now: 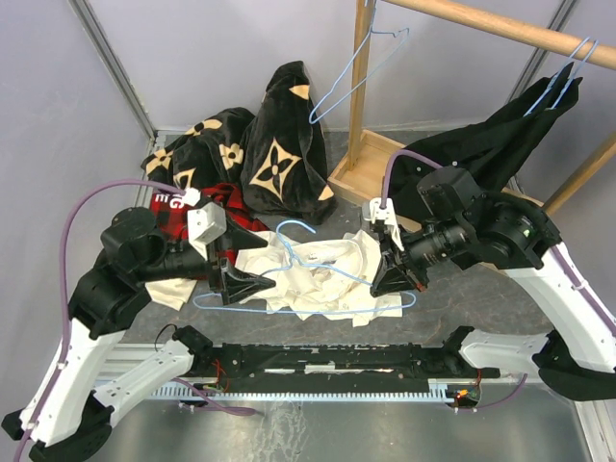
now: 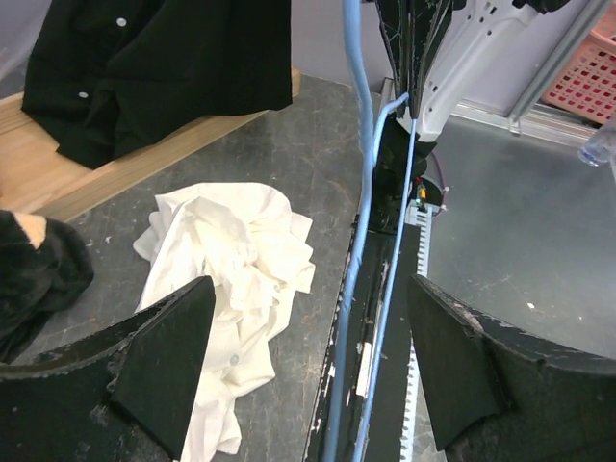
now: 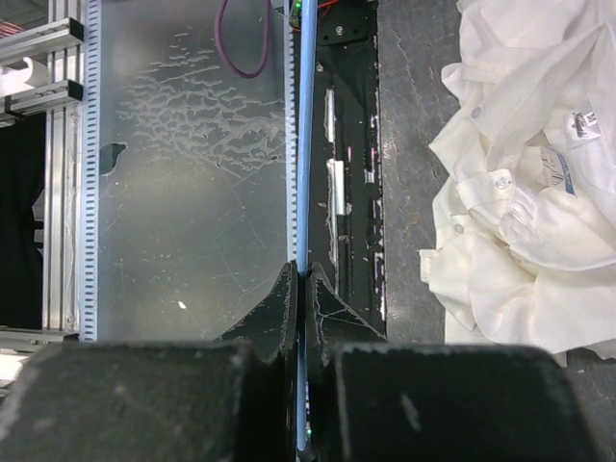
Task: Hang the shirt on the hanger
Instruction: Adjust the hanger.
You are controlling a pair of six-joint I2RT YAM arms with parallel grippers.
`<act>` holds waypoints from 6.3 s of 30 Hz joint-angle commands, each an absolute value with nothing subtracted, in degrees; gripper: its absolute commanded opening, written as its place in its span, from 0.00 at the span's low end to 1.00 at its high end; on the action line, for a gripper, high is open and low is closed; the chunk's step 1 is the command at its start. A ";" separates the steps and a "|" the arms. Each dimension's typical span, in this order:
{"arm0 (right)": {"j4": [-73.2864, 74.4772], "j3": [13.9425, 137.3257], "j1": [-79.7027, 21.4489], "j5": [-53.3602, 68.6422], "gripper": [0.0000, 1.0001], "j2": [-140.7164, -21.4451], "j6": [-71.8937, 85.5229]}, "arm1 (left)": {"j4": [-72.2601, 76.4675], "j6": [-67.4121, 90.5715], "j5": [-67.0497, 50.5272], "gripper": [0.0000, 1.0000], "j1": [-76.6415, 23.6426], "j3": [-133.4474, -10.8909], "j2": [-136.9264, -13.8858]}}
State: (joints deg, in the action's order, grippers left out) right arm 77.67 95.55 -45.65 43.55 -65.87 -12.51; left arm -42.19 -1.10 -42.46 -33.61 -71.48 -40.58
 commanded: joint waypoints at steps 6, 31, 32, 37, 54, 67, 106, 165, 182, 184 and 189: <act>72.76 95.71 -45.88 49.18 0.00 -67.50 -13.40 | -34.86 2.16 -48.52 0.71 -33.58 -70.96 -46.21; 63.99 92.70 -45.89 25.96 0.52 -61.13 -7.30 | -37.15 1.21 -40.16 0.03 -33.59 -69.81 -46.77; 62.46 91.86 -45.89 21.23 0.55 -59.90 -6.07 | -37.36 1.58 -37.95 0.03 -33.58 -70.08 -46.99; 58.12 88.89 -45.88 1.02 0.66 -55.54 -0.72 | -37.43 3.82 -24.07 0.03 -33.59 -70.11 -48.06; 38.33 75.81 -45.96 -7.27 0.64 -56.39 26.02 | -25.21 18.03 -2.06 0.03 -33.58 -66.73 -46.31; 8.39 63.02 -47.09 -11.90 0.64 -62.46 53.40 | -20.82 20.07 -5.20 0.03 -33.57 -65.74 -47.24; -8.32 62.99 -55.92 -10.99 0.00 -75.53 71.11 | -11.27 21.20 -11.50 0.55 -33.57 -60.07 -43.15; 18.65 61.14 -55.95 -17.72 0.63 -59.99 50.78 | -23.08 20.64 -8.02 0.03 -33.63 -69.69 -40.14; 17.40 69.83 -64.47 -17.27 0.70 -66.44 40.77 | -25.99 23.46 5.94 0.03 -33.57 -70.58 -41.76; 12.88 70.43 -67.26 -18.19 0.70 -68.81 40.36 | -25.57 23.68 6.20 0.03 -33.57 -70.36 -41.77; 3.12 69.58 -70.64 -19.67 0.70 -72.83 39.57 | -24.80 23.99 6.12 0.03 -33.57 -70.31 -41.99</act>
State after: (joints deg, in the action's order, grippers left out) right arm 14.11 67.99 -68.97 -17.47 -71.16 41.71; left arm -27.77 21.52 4.73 -33.82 -68.31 -42.06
